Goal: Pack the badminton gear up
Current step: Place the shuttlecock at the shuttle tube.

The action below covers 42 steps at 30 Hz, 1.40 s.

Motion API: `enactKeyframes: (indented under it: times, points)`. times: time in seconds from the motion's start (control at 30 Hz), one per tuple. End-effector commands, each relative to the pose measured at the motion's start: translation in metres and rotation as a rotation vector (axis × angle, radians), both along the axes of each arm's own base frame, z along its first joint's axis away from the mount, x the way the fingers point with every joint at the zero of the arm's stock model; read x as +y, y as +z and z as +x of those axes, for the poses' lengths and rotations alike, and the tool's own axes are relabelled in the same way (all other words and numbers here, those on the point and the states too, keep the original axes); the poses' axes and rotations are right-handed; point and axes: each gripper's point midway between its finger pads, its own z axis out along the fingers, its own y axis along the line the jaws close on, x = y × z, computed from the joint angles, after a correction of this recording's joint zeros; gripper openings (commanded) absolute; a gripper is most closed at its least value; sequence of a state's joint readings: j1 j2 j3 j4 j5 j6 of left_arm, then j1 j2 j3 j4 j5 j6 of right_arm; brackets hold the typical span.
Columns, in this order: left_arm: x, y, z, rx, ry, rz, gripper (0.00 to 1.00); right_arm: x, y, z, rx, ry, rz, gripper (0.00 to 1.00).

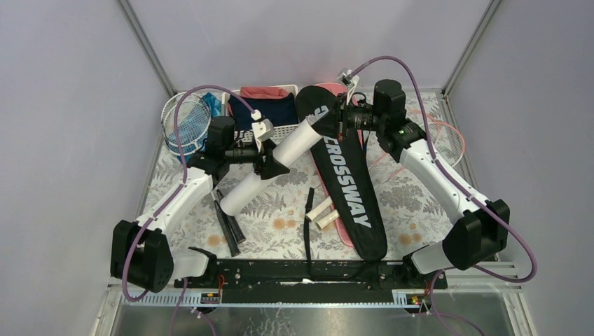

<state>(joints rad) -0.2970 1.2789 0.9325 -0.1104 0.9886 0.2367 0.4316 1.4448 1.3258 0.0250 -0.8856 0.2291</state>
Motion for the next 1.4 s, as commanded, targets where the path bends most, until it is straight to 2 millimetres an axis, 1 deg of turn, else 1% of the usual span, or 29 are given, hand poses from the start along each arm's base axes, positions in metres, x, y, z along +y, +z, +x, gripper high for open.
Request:
enactKeyframes:
  times: [0.0,0.37,0.7,0.97,1.13,1.23,1.37]
  points:
    - [-0.002,0.021,0.004,-0.09,0.011,-0.042,0.43,0.007,0.006,-0.012,0.017,0.084,0.037,0.07]
    - [-0.002,0.018,0.007,-0.088,0.017,-0.036,0.43,0.005,0.0,-0.015,0.015,0.084,0.028,0.08]
    - [-0.005,0.016,0.004,-0.1,-0.002,-0.032,0.41,0.005,-0.005,-0.028,0.018,0.143,0.043,0.17]
    - [-0.004,0.015,0.0,-0.125,-0.015,-0.03,0.41,0.005,-0.007,-0.038,0.02,0.198,0.05,0.28]
    - [-0.001,0.012,-0.002,-0.157,-0.013,-0.017,0.41,0.002,-0.007,-0.041,0.001,0.188,0.03,0.34]
    - [0.0,0.011,-0.003,-0.18,-0.014,-0.009,0.41,0.0,-0.006,-0.04,-0.008,0.175,0.014,0.42]
    - [0.002,0.009,-0.002,-0.213,-0.013,0.008,0.41,-0.004,-0.001,-0.041,-0.025,0.156,-0.02,0.54]
